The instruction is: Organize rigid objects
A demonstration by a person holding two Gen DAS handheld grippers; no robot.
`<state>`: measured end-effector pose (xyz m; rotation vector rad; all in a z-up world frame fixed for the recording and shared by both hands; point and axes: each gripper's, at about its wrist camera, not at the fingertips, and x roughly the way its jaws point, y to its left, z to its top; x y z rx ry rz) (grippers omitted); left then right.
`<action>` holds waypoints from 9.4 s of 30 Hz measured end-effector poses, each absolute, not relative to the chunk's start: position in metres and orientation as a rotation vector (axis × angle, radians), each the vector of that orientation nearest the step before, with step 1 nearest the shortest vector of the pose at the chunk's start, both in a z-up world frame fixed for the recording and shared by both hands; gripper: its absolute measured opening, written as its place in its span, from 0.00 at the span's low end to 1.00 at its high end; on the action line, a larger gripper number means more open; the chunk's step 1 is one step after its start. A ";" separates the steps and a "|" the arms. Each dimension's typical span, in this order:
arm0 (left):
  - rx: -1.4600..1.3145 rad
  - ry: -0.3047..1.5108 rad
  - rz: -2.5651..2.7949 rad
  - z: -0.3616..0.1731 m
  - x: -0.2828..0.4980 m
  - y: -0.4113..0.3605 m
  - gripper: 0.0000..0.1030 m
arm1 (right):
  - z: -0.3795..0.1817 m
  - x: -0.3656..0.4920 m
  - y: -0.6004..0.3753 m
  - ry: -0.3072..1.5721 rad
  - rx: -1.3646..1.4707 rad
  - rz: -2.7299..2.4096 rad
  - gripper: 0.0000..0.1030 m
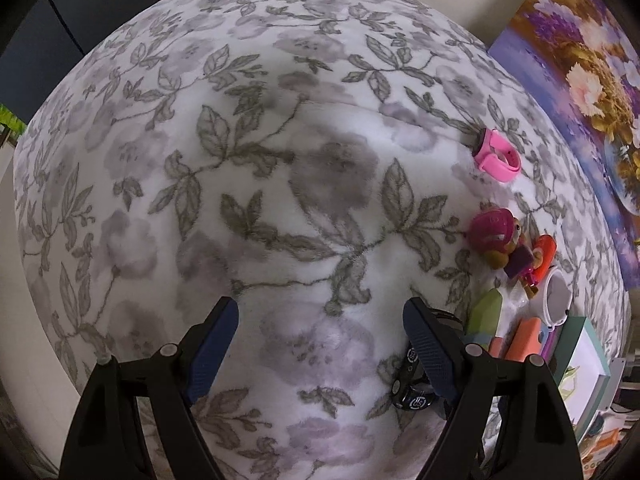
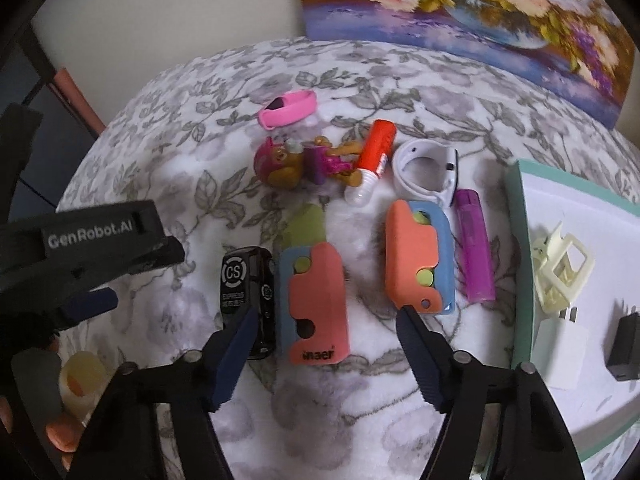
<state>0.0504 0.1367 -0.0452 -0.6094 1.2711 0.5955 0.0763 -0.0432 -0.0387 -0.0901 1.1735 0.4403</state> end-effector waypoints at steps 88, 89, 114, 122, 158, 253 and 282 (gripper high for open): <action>-0.392 1.313 0.340 -0.044 0.092 0.057 0.33 | -0.058 0.081 -0.069 1.221 -0.015 0.427 0.44; -0.391 1.299 0.347 -0.039 0.091 0.059 0.33 | -0.058 0.081 -0.070 1.224 -0.011 0.431 0.44; -0.204 1.043 0.319 0.053 0.078 -0.006 0.33 | 0.012 0.104 -0.177 1.044 0.220 0.277 0.44; -0.068 1.064 0.157 0.047 0.091 -0.094 0.33 | -0.002 0.116 -0.246 1.055 0.305 0.144 0.44; 0.052 1.201 -0.065 -0.020 0.121 -0.208 0.33 | -0.024 0.126 -0.365 1.065 0.382 -0.077 0.44; -0.389 1.088 0.598 0.029 0.081 0.094 0.93 | 0.006 0.108 -0.186 1.061 0.072 0.206 1.00; -0.407 1.262 0.371 -0.049 0.132 0.045 0.93 | -0.006 0.149 -0.159 1.095 0.036 0.166 1.00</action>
